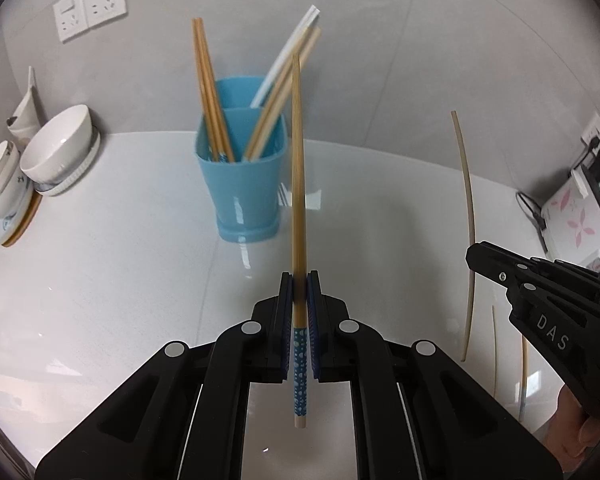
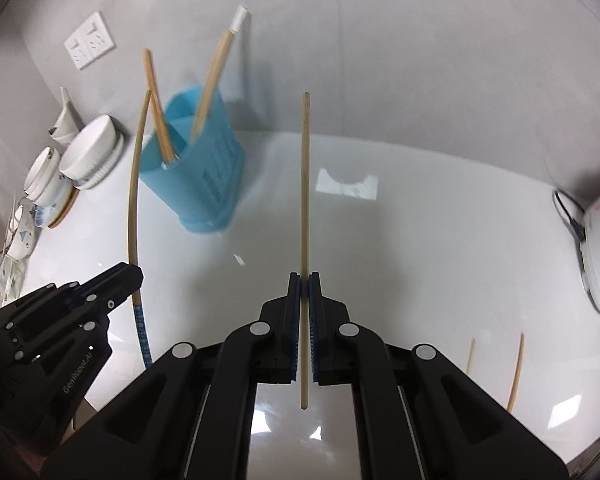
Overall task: Organize utensils
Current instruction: 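Lift both held chopsticks and carry them to the blue holder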
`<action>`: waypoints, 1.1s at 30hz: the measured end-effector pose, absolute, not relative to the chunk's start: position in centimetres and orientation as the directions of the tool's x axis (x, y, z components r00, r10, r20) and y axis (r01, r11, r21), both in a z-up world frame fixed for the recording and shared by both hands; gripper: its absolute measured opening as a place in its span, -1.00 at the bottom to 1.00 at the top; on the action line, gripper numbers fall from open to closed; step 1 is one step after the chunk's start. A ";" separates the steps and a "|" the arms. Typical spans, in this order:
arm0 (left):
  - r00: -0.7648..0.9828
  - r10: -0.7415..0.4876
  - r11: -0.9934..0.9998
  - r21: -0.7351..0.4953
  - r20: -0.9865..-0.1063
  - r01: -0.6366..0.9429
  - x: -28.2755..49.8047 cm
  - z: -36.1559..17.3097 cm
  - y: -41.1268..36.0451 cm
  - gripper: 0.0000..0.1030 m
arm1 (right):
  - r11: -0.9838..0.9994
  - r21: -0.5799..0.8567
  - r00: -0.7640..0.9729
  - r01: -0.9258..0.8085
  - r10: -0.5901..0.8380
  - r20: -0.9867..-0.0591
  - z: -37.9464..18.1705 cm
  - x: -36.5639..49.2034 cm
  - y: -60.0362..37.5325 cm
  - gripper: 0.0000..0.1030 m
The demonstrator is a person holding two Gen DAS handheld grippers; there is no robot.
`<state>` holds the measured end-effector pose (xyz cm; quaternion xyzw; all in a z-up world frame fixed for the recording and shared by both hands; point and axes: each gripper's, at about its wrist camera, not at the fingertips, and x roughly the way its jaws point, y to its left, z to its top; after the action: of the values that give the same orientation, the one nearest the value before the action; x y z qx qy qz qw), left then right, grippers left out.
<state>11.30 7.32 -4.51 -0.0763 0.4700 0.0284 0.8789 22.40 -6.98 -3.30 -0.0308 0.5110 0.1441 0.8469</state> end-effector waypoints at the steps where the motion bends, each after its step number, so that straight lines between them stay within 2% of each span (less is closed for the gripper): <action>1: 0.565 -0.016 0.986 -0.107 -0.825 -0.130 11.4 -4.3 7.7 -0.87 | 0.953 0.098 0.446 -0.286 0.223 -0.867 -3.0 22.6 -6.5 -0.93; 9: 0.645 0.025 0.978 -0.114 -0.764 -0.173 12.0 -2.0 11.0 -0.87 | 0.925 0.118 0.520 -0.361 0.305 -0.798 -0.3 23.7 -2.8 -0.93; 18: 0.762 0.021 0.971 -0.167 -0.648 -0.169 13.4 0.8 14.5 -0.87 | 0.913 0.131 0.584 -0.386 0.351 -0.732 2.3 26.3 0.4 -0.93; 33: 0.873 -0.062 0.961 -0.267 -0.483 -0.079 18.7 1.4 17.4 -0.87 | 0.915 0.171 0.592 -0.366 0.371 -0.715 1.3 30.1 1.6 -0.93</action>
<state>18.75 17.42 1.36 -0.1403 0.2516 0.0045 0.9576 30.10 1.55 1.28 0.0028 0.4015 0.2065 0.8923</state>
